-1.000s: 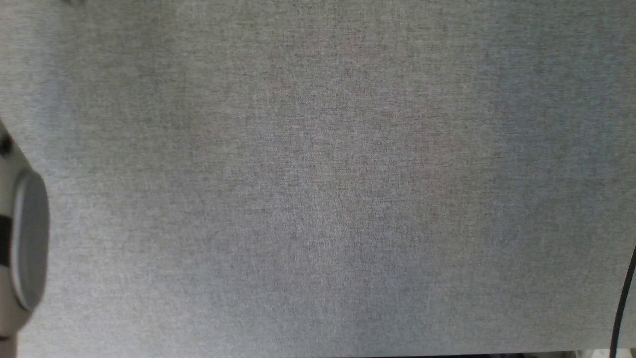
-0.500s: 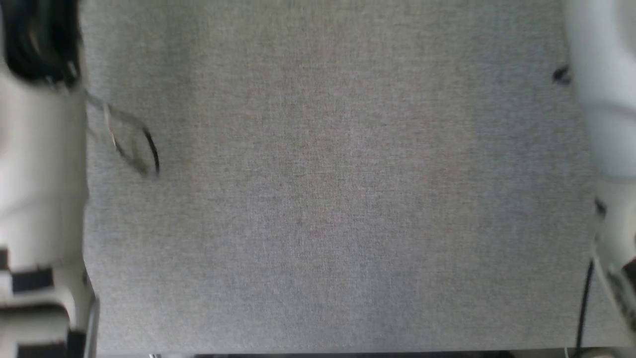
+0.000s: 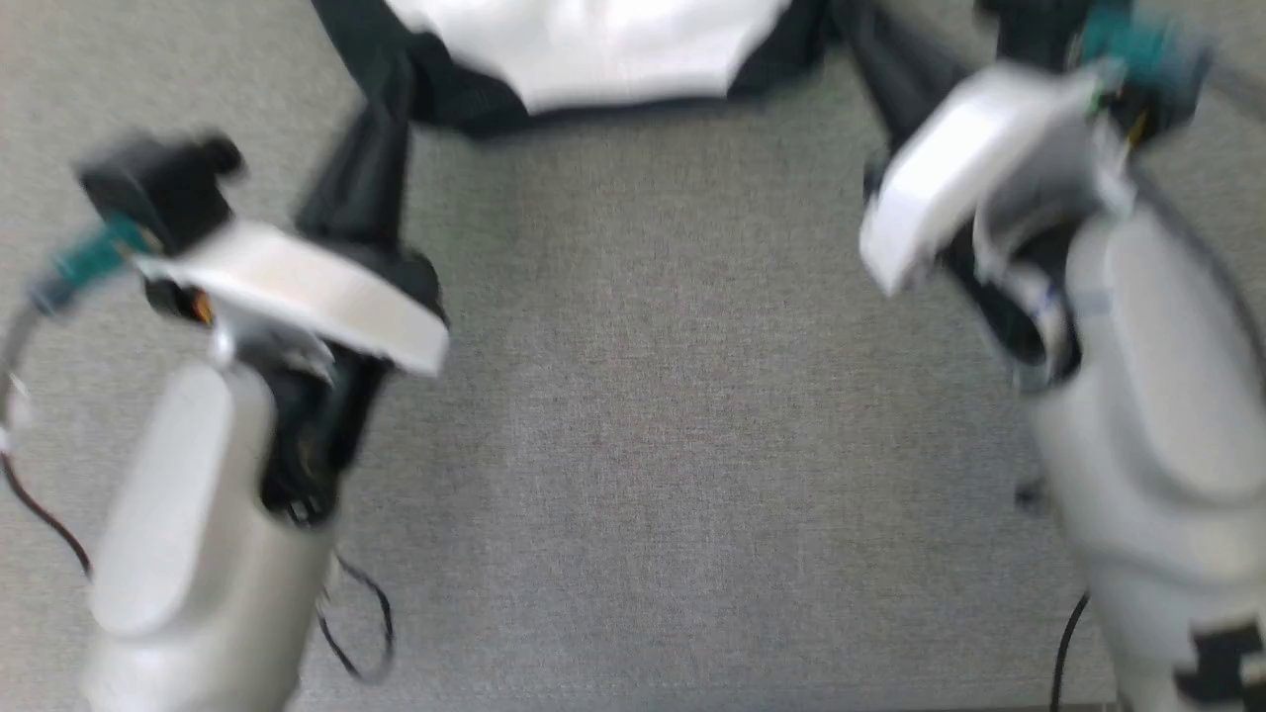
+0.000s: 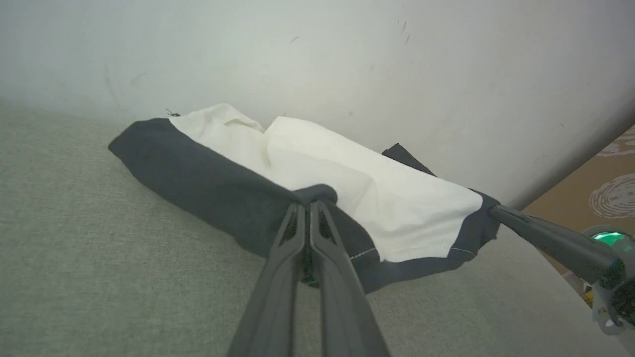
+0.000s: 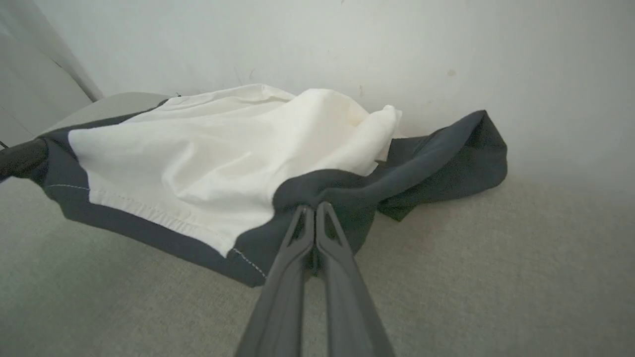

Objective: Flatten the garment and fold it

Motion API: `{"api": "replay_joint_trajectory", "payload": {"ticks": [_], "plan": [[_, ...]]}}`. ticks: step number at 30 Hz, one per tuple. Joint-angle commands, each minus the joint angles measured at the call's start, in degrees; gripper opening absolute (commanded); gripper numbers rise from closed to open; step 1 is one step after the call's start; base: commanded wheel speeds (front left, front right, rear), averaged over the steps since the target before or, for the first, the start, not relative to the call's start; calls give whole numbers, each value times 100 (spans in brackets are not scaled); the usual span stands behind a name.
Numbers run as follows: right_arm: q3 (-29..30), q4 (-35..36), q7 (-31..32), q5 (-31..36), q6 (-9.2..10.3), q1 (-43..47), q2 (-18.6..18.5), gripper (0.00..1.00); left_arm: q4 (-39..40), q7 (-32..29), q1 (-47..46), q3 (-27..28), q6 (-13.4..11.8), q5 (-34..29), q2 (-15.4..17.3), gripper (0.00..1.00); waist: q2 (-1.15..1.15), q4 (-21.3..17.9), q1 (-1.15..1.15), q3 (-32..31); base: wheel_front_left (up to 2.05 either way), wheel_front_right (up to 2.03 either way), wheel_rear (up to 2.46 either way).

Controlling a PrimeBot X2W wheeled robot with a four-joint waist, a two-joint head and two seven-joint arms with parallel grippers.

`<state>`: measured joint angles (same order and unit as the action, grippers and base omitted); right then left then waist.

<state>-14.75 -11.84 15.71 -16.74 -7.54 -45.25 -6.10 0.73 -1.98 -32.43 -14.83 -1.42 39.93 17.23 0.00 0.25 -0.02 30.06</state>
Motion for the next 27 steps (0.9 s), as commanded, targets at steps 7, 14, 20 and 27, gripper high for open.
{"api": "replay_joint_trajectory", "payload": {"ticks": [7, 14, 20, 27], "plan": [[271, 646, 157, -95, 5, 1415, 56, 0, 216, 109, 914, -292, -170, -190, -60, 0, 0, 21, 2, -738, 0, 0, 0], [599, 1160, 378, -170, 5, 2678, 162, 0, 259, 254, 1807, -451, -280, -198, -70, 0, 0, 49, 2, -1211, 0, 0, 0], [870, 1714, 659, -246, 5, 3695, 235, 0, 454, 345, 2644, -504, -484, -211, -13, 0, 0, 77, 2, -1598, 0, 0, 0], [965, 2123, 988, -373, 5, 4666, 300, 0, 760, 299, 3474, -552, -711, -109, 18, 0, 0, 34, 2, -2080, 0, 0, 0]]}}
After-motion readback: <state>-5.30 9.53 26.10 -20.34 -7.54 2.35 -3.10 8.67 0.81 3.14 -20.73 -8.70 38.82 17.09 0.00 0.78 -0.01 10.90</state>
